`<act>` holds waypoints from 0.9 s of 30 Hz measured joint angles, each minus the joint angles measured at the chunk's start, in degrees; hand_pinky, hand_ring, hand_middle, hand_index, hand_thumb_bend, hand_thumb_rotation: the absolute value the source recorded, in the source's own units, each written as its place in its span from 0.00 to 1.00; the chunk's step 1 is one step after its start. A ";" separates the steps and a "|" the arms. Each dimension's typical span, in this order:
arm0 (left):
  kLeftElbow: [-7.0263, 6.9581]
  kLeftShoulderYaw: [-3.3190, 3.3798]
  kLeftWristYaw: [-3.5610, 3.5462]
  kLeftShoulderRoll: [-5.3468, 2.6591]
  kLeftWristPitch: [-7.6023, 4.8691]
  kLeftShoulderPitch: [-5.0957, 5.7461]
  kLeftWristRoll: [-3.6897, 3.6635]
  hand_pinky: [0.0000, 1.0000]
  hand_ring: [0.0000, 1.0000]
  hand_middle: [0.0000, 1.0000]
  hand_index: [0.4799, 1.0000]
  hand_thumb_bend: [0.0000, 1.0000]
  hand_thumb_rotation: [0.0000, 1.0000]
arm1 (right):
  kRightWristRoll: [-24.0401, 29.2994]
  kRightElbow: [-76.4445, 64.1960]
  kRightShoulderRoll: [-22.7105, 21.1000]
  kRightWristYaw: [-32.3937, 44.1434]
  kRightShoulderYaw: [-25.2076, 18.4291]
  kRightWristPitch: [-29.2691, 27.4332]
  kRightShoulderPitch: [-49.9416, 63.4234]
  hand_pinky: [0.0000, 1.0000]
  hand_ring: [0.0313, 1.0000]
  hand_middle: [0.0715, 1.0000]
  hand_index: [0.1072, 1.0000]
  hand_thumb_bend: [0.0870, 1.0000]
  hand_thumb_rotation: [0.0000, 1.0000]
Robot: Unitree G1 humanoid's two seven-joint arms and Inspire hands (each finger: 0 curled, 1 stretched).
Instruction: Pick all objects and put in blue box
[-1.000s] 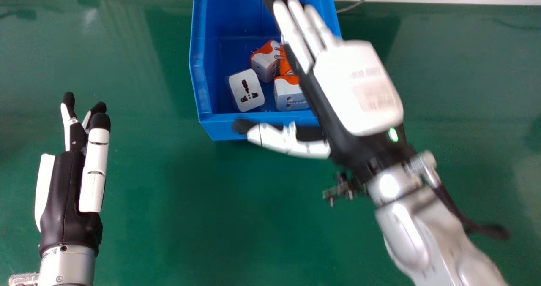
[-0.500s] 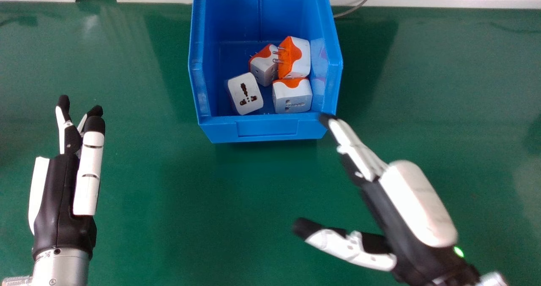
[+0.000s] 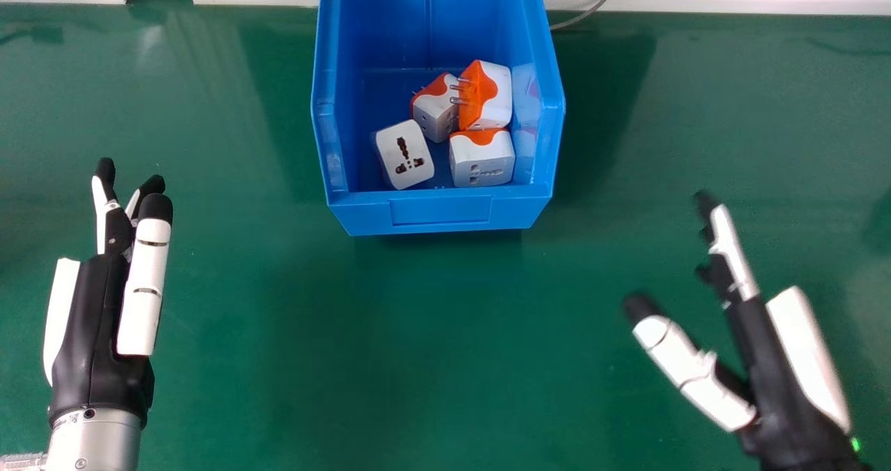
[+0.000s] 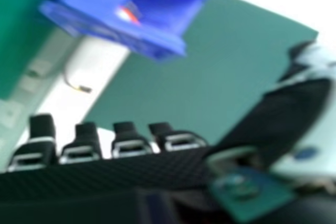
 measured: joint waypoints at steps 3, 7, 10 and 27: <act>0.00 0.00 0.01 -0.04 0.00 0.02 -0.02 1.00 0.97 0.95 0.96 0.53 1.00 | 1.48 0.01 2.76 -0.11 -1.01 0.00 -2.18 1.00 1.00 1.00 1.00 0.44 1.00; 0.00 0.09 0.03 -0.05 0.00 0.10 -0.04 1.00 0.97 0.96 0.97 0.54 1.00 | 2.98 -0.01 5.11 0.21 -2.06 0.01 -3.25 1.00 1.00 1.00 1.00 0.49 1.00; 0.00 0.09 0.03 -0.05 0.00 0.10 -0.04 1.00 0.97 0.96 0.96 0.54 1.00 | 3.82 -0.01 5.89 0.58 -2.36 0.02 -3.40 1.00 1.00 1.00 1.00 0.51 1.00; 0.90 0.10 -0.16 0.11 -0.08 -0.16 -0.94 1.00 0.98 0.97 0.98 0.53 1.00 | 4.13 2.66 8.39 1.46 -3.36 -0.27 -3.38 1.00 1.00 1.00 1.00 0.51 1.00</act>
